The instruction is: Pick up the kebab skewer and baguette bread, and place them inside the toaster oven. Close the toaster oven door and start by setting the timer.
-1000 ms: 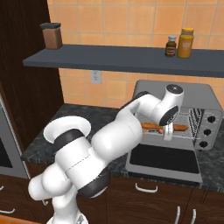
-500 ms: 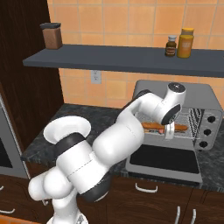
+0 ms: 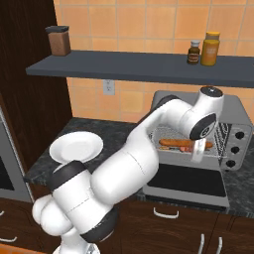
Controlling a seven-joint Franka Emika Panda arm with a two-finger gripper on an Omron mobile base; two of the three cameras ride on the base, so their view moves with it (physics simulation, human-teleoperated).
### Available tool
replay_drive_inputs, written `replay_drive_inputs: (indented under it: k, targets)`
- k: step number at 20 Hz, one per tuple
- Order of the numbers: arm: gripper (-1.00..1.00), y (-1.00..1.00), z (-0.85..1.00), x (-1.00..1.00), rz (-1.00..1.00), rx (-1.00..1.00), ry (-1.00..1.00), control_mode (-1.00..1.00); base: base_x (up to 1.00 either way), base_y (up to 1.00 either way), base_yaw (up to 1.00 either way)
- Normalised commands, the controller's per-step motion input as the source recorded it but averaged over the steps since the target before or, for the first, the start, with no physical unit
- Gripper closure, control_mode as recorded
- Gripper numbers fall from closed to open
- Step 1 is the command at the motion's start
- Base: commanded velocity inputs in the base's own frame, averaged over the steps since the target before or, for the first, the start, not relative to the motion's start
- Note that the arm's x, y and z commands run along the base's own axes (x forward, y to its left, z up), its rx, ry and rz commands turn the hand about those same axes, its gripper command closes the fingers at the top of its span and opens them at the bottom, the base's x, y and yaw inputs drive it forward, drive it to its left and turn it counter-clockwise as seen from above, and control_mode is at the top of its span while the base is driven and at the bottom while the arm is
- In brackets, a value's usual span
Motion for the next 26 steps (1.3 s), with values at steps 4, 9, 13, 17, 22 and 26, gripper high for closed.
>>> replay_drive_inputs:
  k: [4,9,13,17,22,26]
  targets:
    - [-1.00,0.31,-0.04,-0.51,-0.74,0.09,-0.04,-1.00,0.00,0.00,0.00]
    - [-1.00,0.07,-0.20,0.05,-0.56,0.35,-0.16,-1.00,0.00,0.00,0.00]
    - [-1.00,0.03,-0.34,0.04,-0.56,0.37,-0.26,-1.00,0.00,0.00,0.00]
    - [-1.00,0.42,-0.03,0.10,-0.58,0.18,-0.25,-1.00,0.00,0.00,0.00]
    - [-1.00,0.39,-0.11,0.18,-0.42,0.02,-0.13,-1.00,0.00,0.00,0.00]
    - [-1.00,0.05,-0.31,0.09,-0.25,0.00,-0.10,-1.00,0.00,0.00,0.00]
